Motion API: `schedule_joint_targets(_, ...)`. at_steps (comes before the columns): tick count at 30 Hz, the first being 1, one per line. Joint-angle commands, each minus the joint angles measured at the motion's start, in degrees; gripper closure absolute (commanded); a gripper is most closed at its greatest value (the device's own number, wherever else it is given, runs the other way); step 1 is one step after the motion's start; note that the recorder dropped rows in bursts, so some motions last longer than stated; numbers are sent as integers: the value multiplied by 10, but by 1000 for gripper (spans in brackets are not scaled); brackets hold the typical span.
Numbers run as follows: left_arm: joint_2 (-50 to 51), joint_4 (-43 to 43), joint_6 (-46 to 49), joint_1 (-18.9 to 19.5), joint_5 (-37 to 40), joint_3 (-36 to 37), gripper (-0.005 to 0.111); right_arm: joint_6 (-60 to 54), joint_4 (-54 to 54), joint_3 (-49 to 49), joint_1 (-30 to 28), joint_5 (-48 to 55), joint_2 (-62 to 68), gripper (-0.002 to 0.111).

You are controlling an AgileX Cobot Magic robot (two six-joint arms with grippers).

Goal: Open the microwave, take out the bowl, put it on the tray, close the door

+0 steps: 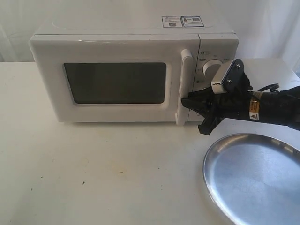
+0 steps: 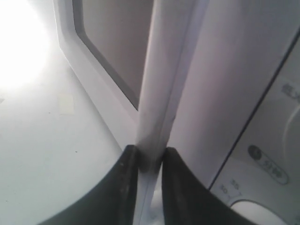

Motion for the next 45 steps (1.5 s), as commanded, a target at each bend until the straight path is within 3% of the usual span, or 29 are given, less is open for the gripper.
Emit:
schedule_joint_targets(1, -1, 0, 0, -2, -2, -1, 107, -25, -168, -5, 57, -143, -25, 108)
schedule_joint_targets(12, -1, 0, 0, -2, -2, -1, 107, -24, -199, -5, 130, -143, -54, 108)
schedule_joint_targets(26, -1, 0, 0, -2, -2, -1, 107, -1, -213, 11, 129, -143, -104, 108)
schedule_joint_targets(35, -1, 0, 0, -2, -2, -1, 107, 74, -170, 20, 13, -143, -153, 108)
schedule_joint_targets(45, -1, 0, 0, -2, -3, -1, 107, 46, -166, 67, -99, -130, -140, 108)
